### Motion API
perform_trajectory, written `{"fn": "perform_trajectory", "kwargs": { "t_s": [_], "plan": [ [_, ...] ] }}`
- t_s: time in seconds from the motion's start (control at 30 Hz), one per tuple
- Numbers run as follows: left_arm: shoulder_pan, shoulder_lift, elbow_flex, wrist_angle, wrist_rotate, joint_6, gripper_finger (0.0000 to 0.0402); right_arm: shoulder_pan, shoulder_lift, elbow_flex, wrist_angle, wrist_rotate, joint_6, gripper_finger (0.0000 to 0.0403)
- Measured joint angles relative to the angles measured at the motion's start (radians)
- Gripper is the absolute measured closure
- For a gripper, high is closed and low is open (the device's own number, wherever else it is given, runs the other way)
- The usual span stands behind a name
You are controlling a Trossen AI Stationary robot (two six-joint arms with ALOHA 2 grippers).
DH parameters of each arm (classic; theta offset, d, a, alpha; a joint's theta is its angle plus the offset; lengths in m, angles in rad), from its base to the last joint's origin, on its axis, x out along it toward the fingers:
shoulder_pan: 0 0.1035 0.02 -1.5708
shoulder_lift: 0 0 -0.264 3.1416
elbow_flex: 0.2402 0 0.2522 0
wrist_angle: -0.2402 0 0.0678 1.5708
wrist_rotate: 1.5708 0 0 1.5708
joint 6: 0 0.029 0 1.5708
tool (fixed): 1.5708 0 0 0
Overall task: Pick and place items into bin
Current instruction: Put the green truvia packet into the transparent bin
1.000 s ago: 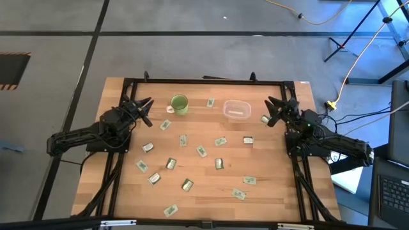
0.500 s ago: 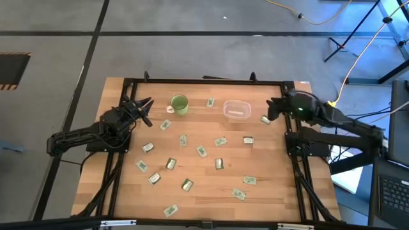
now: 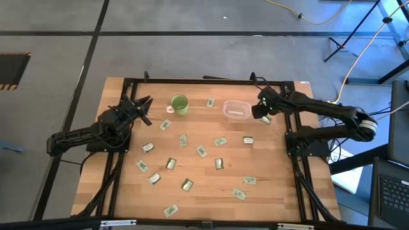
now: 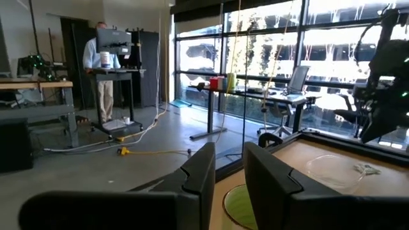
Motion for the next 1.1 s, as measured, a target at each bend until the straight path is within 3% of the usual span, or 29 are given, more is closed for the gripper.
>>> {"fn": "perform_trajectory", "kwargs": {
  "t_s": [0.37, 0.77, 1.1],
  "plan": [
    [0.0, 0.0, 0.0, 0.02, 0.037, 0.007, 0.0325, -0.056, 0.18, 0.0, 0.05, -0.004, -0.003, 0.0247],
    [0.0, 0.0, 0.0, 0.022, 0.034, 0.062, 0.0325, -0.057, 0.305, -0.007, 0.068, -0.06, -0.004, 0.0312],
    [0.0, 0.0, 0.0, 0.022, 0.033, 0.062, 0.0325, -0.057, 0.362, -0.008, 0.077, -0.034, -0.01, 0.032]
  ]
}}
